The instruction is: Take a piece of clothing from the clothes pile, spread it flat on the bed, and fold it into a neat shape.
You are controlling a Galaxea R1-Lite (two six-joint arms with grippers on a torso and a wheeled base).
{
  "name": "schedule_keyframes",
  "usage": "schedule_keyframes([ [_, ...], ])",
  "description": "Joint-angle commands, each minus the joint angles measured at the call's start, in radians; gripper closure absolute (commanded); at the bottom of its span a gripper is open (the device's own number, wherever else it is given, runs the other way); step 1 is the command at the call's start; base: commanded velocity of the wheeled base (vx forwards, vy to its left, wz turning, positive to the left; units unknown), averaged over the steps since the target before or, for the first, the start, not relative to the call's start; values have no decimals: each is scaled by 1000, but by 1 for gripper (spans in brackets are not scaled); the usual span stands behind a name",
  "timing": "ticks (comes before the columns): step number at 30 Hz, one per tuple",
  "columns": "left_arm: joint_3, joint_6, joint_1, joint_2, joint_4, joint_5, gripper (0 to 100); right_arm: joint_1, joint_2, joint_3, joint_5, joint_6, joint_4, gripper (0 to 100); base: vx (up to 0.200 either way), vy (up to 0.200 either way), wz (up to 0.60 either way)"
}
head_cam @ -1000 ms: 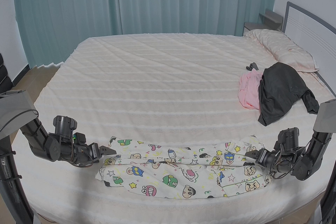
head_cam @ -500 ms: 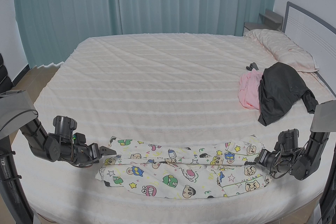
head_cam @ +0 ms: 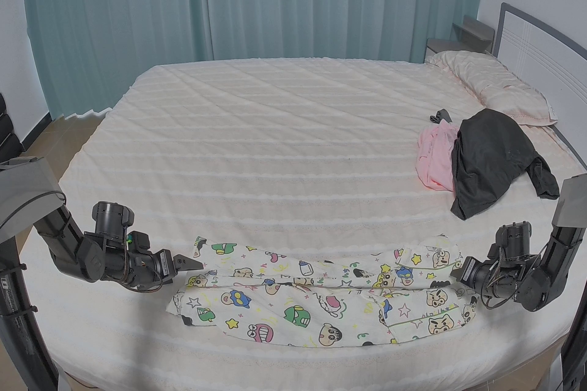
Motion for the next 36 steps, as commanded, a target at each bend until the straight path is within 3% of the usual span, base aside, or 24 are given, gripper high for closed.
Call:
schedule_keyframes([
  [1,-2,2,0,-3,-2,0,0,0,-2,6,1,-4,-1,0,0,0,0],
  [10,-21,2,-41,-9,-2,12,0,-18,-65,46,-1,-2,5,0,0,0,0],
  [14,-70,20,-127,43,-14,178,0,-41,-79,90,1,7,-12,0,0,0,0],
  [16,-93,16,-141,71,-36,221,0,-40,-77,98,1,7,-20,0,0,0,0],
  [28,-87,13,-186,100,-59,218,0,-40,-118,124,2,9,-41,0,0,0,0],
  [32,-56,11,-186,91,-60,167,0,-40,-117,127,2,12,-41,0,0,0,0],
  [33,-51,13,-186,86,-60,153,100,-40,-117,127,2,12,-41,0,0,0,0],
  [36,-54,14,-187,92,-57,147,100,-40,-118,127,2,12,-41,0,0,0,0],
])
